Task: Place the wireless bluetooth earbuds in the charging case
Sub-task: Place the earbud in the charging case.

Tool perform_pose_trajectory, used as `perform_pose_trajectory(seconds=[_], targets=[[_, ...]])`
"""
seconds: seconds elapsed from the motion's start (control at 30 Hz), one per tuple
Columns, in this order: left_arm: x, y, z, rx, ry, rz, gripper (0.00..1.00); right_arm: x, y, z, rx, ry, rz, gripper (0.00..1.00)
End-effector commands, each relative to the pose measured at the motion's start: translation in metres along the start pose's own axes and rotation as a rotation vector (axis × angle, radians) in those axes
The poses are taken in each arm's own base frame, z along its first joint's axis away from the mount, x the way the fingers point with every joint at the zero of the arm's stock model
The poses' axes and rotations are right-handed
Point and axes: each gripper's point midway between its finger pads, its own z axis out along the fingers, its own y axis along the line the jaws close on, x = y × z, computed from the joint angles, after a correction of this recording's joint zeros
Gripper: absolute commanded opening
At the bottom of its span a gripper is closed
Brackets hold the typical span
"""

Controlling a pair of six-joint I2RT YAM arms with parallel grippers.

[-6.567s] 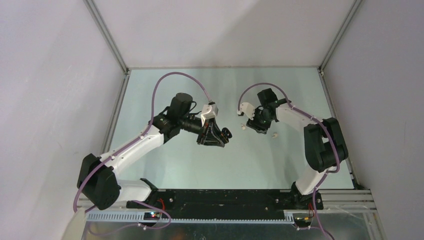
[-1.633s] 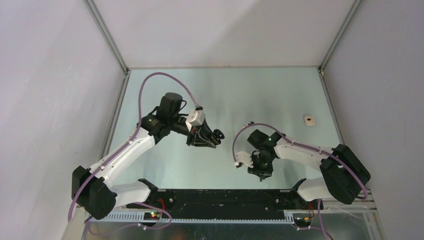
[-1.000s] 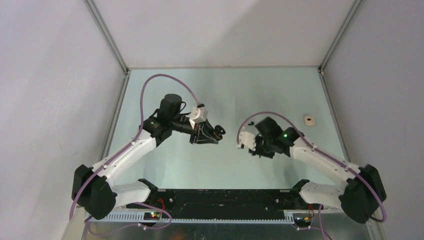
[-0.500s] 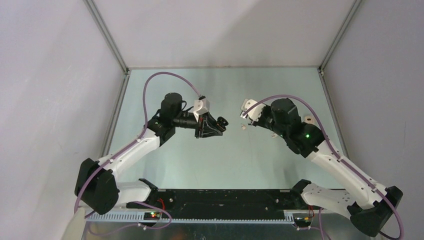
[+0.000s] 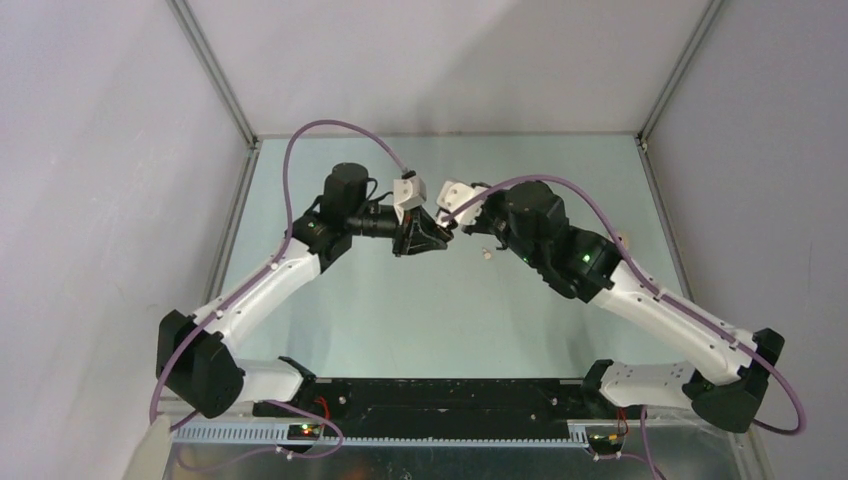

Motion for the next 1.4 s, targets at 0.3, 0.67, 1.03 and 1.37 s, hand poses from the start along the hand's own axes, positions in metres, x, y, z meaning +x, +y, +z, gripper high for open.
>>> perform_pose_trajectory(seconds=[0.3,0.67,1.03,1.37], targets=[[-0.013,-0.002,0.001,-0.001,-0.151,-0.026,0.00,-0.058,-0.029,-0.004,0.079,-0.053,0.120,0.11],[-0.023,-0.008,-0.002,0.014,-0.326,-0.036,0.00,-0.056,0.014,-0.003,-0.024,-0.108,0.132,0.09],[-0.010,-0.019,-0.008,0.035,-0.381,0.143,0.00,-0.065,0.041,-0.008,-0.099,-0.130,0.029,0.08],[-0.020,-0.024,-0.020,-0.005,-0.521,0.273,0.00,-0.074,0.061,-0.007,-0.116,-0.119,-0.047,0.06]])
